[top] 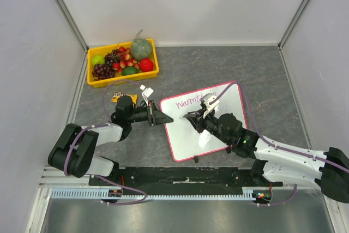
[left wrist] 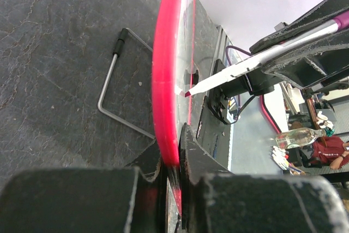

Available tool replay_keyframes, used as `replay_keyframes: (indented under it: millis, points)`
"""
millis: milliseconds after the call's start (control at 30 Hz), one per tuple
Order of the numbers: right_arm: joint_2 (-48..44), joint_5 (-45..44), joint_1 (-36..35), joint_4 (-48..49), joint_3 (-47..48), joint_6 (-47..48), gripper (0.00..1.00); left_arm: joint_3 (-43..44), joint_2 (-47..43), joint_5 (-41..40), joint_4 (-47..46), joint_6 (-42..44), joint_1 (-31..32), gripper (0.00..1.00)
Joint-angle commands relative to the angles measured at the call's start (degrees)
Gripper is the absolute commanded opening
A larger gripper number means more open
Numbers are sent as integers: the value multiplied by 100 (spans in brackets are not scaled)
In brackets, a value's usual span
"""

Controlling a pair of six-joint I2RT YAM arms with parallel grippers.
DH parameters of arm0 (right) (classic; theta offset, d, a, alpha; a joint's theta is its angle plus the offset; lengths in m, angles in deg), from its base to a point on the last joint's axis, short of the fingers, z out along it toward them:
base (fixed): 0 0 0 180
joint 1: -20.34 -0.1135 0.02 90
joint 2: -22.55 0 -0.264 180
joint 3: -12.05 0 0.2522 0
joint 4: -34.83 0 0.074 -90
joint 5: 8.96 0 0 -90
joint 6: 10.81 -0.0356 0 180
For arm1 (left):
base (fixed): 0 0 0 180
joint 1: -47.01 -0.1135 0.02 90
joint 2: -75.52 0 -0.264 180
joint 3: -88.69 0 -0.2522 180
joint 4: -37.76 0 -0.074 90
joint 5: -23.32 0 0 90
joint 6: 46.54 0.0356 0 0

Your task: Write a sentence on the whiteboard

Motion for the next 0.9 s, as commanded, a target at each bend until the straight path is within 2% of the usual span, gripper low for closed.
replay_keyframes:
  millis: [0, 467, 867]
  points:
    - [11, -514, 8, -164, 89, 56, 0, -91, 169, -114, 234, 1273, 56, 2]
    - [29, -1060, 8, -243, 159, -129, 0, -91, 186, -88, 207, 1255, 47, 2]
    - [204, -700, 8, -155, 326, -120, 0, -82, 195, -70, 199, 1246, 56, 2]
